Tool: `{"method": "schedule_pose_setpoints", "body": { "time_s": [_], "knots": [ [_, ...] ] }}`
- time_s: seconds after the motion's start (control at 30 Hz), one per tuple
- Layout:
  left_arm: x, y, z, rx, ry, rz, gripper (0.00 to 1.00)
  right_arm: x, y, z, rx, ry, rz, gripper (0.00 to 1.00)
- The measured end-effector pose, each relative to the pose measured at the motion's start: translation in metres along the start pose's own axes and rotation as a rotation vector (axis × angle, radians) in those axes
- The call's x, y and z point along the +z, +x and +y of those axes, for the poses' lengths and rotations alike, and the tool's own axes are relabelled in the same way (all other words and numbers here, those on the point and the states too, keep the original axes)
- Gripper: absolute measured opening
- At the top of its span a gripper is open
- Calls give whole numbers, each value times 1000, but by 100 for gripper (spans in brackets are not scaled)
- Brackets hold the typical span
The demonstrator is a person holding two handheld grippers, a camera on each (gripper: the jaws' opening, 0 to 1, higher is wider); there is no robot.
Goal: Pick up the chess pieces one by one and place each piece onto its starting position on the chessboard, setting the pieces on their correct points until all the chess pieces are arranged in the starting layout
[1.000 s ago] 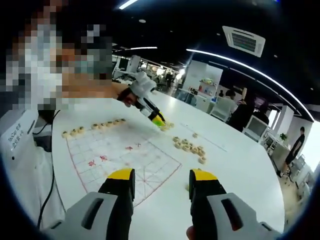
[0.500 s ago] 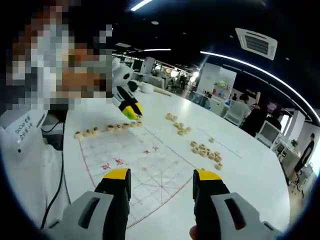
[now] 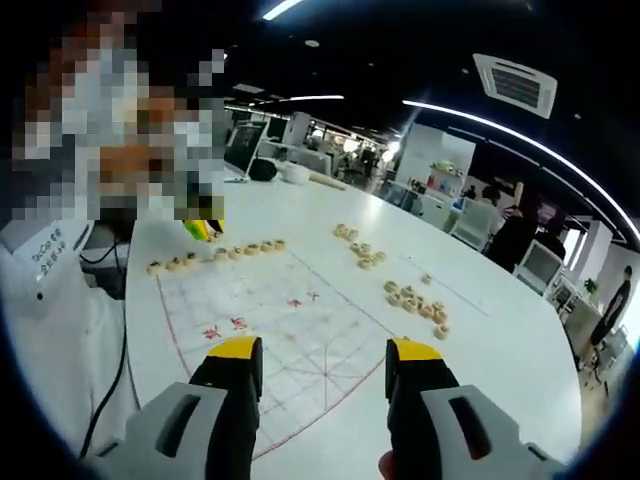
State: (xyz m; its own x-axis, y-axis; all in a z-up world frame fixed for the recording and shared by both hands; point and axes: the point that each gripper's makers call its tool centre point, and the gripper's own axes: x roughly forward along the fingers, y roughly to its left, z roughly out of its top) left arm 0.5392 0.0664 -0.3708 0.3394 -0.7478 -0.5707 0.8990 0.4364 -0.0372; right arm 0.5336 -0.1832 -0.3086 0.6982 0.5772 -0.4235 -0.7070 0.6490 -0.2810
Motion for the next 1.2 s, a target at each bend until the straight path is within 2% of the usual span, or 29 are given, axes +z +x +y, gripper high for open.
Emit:
{"method": "schedule_pose_setpoints", "body": {
  "time_s": [0.17,0.33,0.97,1.2],
  "knots": [
    [-11,3,-11,-31,-4,38,19,-3,3,15,56,-35,15,54],
    [-13,9,-13,-39,-12,44,19,-4,4,23,81,-64,23,54],
    [-23,13,-9,-41,-13,66,22,-5,2,21,68,-65,22,53],
    [-12,8,-7,-40,-22,31,25,-4,3,20,66,-64,21,53]
  ]
}}
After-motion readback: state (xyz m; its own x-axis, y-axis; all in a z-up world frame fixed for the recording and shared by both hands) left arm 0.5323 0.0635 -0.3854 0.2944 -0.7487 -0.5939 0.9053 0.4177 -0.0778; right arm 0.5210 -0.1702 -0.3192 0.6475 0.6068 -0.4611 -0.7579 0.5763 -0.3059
